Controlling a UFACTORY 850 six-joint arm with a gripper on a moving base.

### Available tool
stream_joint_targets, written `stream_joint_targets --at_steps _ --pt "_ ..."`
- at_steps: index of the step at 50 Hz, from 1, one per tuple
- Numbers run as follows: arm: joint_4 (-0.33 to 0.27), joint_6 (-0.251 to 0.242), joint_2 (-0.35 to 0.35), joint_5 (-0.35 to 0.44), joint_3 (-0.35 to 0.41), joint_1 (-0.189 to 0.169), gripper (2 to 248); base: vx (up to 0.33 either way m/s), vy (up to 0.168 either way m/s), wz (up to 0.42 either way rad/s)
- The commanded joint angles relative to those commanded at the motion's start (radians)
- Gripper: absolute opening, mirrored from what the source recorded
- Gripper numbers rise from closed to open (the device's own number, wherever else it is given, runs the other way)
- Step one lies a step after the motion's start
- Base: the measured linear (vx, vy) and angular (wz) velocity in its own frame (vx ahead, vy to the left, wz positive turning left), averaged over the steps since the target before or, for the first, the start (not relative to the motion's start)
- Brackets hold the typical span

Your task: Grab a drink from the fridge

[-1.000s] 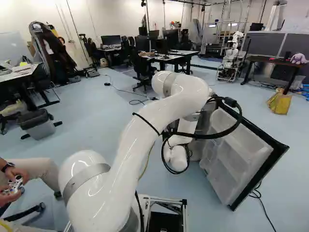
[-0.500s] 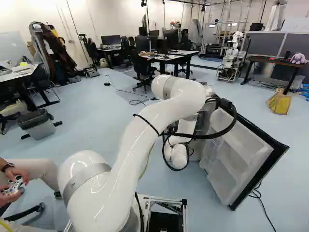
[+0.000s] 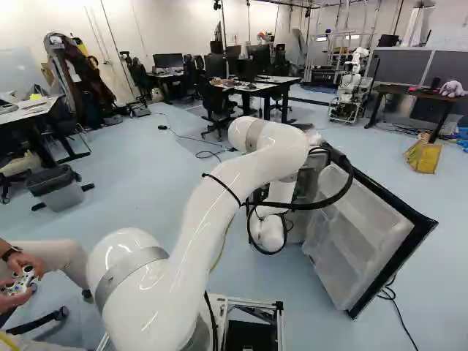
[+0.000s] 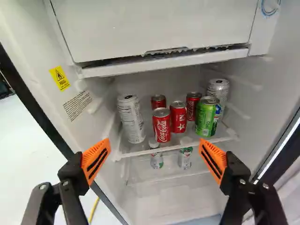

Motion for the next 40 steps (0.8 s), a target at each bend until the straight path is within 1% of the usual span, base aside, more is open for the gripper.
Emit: stream_joint_targets --at_steps 23,37,38,40 --pt "0.0 0.0 -0.028 -0.07 -0.06 0.016 247 0.0 0.0 0.0" --pt "0.0 0.0 -0.031 -0.077 -0.066 0.017 247 0.0 0.0 0.0" --pt "0.0 0.0 -0.031 -0.077 -0.066 0.017 240 0.0 0.0 0.0" --pt "0.0 0.0 -0.031 -0.077 -0.066 0.017 240 0.0 0.0 0.0"
